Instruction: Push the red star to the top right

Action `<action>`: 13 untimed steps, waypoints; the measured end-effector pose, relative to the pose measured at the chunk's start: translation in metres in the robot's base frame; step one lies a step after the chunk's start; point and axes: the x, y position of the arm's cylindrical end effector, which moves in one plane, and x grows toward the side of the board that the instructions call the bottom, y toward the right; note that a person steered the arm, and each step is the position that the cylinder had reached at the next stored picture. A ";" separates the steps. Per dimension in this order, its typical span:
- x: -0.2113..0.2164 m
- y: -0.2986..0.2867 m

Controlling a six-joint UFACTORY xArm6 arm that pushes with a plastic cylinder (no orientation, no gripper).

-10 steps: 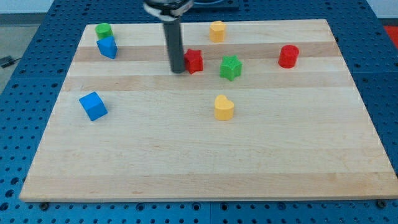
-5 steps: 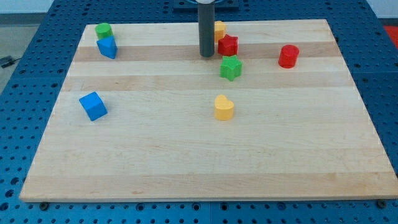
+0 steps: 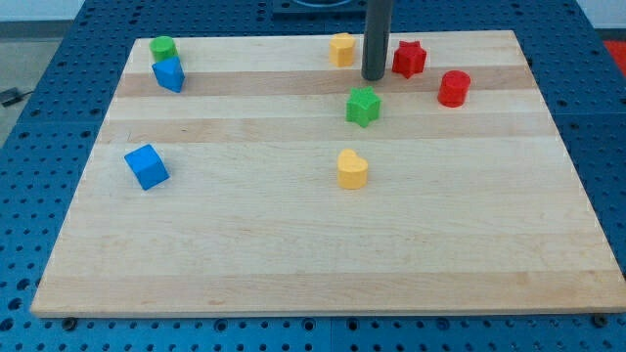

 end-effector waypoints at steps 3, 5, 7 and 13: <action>-0.036 0.071; -0.040 0.073; -0.035 0.072; 0.007 0.091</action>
